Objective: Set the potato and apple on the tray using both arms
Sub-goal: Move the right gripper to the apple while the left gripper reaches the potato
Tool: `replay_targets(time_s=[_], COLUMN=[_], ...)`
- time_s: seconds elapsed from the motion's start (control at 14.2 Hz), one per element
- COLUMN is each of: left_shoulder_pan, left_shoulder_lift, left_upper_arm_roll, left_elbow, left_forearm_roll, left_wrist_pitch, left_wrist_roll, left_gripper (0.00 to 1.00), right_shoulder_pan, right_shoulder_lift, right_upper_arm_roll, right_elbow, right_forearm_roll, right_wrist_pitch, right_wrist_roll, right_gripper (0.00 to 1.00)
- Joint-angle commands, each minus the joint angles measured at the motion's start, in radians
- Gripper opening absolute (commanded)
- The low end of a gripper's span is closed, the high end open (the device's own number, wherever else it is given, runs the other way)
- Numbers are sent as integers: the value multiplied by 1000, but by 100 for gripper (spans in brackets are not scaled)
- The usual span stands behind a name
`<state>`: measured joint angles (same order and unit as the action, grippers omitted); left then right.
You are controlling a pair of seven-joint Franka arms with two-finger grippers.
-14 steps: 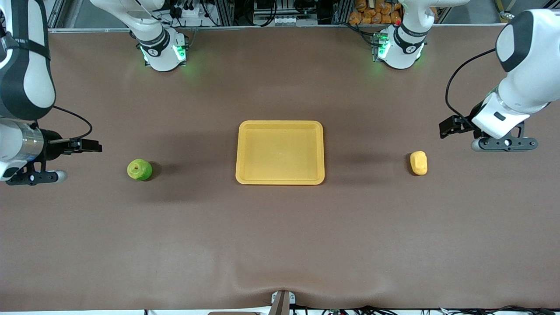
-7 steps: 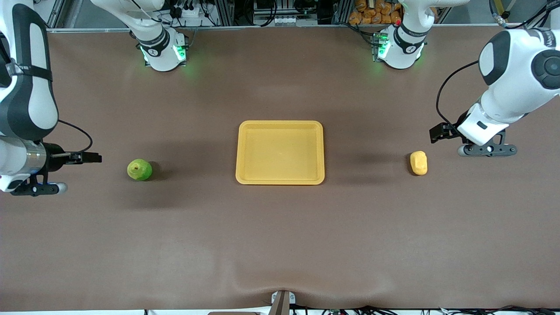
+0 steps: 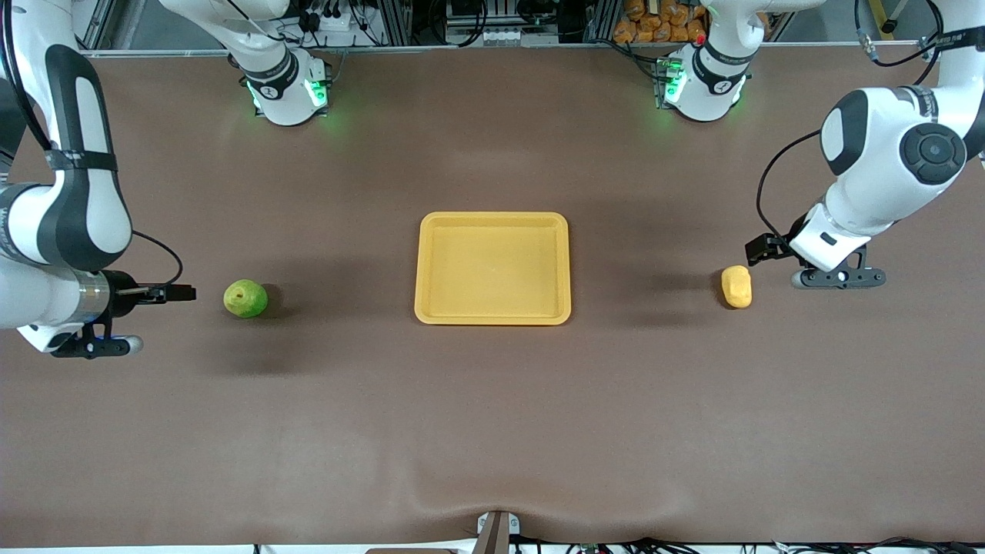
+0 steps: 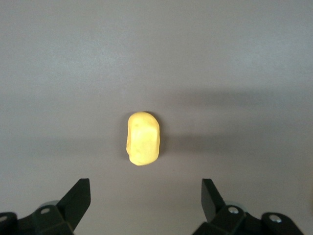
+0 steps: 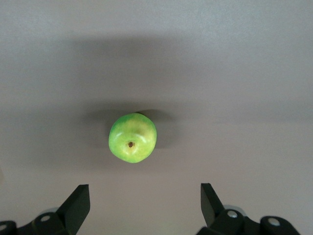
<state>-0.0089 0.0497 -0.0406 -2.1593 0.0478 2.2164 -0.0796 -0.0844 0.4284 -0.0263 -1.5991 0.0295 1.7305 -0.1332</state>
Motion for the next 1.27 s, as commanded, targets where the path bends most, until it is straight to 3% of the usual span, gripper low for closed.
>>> replay_targets(time_s=[0.0, 1.2], left_shoulder_pan=[21, 46], left_shoulder_lift=[38, 251], left_upper_arm_roll=[-1, -2], left_elbow=[-8, -8], left_forearm_roll=[-2, -3], left_wrist_pitch=[45, 154], left_wrist_roll=[3, 1], left_gripper=[100, 100], right_shoulder_pan=[-15, -1], right_shoulder_lift=[-1, 21], right_upper_arm_roll=[16, 16], right_elbow=[-34, -225], right_forearm_roll=[4, 64], right_wrist_pitch=[36, 276], right_wrist_roll=[-3, 101], right_gripper=[100, 100])
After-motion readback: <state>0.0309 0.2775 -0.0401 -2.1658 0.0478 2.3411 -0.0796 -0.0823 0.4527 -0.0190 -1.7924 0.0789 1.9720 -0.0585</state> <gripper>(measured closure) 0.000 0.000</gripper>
